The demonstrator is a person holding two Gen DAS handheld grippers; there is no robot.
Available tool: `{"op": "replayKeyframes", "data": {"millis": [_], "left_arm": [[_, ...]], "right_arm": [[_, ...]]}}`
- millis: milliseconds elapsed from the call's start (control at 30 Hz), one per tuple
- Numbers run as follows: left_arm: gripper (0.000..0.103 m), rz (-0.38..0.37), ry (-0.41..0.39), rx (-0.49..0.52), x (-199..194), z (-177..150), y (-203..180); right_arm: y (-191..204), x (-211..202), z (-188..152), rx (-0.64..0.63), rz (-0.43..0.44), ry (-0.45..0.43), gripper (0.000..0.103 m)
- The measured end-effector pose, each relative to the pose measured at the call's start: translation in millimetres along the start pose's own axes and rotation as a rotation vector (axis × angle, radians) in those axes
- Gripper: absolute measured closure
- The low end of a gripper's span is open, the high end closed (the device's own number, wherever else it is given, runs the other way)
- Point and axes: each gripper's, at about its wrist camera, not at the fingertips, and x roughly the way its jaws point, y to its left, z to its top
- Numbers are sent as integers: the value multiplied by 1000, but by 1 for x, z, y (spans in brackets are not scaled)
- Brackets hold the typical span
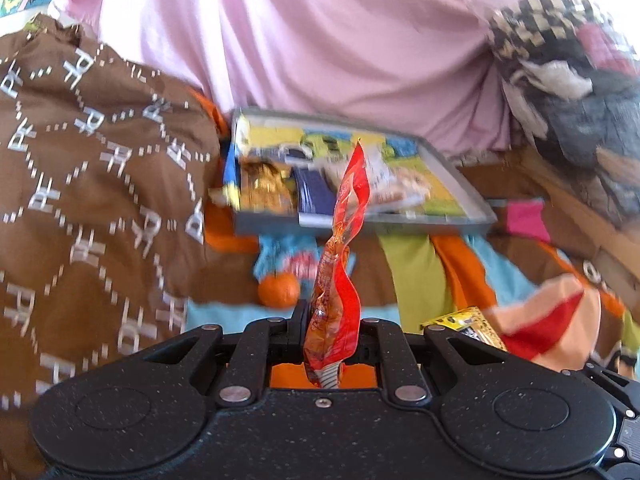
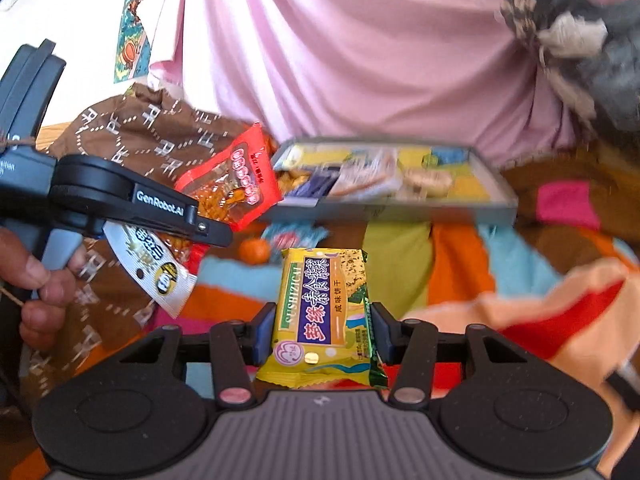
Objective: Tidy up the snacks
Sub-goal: 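Carry both snacks over the grey tray and lower them inside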
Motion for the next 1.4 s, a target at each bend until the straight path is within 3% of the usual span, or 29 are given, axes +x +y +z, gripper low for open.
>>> {"op": "replayKeyframes", "data": {"millis": [267, 533, 667, 900, 1200, 1333, 1400], "left_arm": [[88, 0, -55, 21, 42, 61, -2], [88, 23, -68, -3, 114, 120, -13], [88, 60, -81, 46, 142, 139, -17], [88, 111, -46, 91, 170, 148, -17], [88, 149, 8, 95, 184, 140, -17], [73, 142, 31, 59, 186, 140, -13], [60, 141, 33, 32, 184, 141, -9]], "right_arm": [[-40, 43, 51, 15, -17, -57, 49], [-87, 106, 92, -2, -130, -96, 49], [-98, 142, 110, -20, -176, -98, 49], [-102, 182, 112, 31, -201, -67, 49], [-100, 196, 106, 55, -209, -50, 49], [-100, 197, 104, 63, -210, -55, 45], [-100, 196, 102, 75, -214, -63, 34]]}}
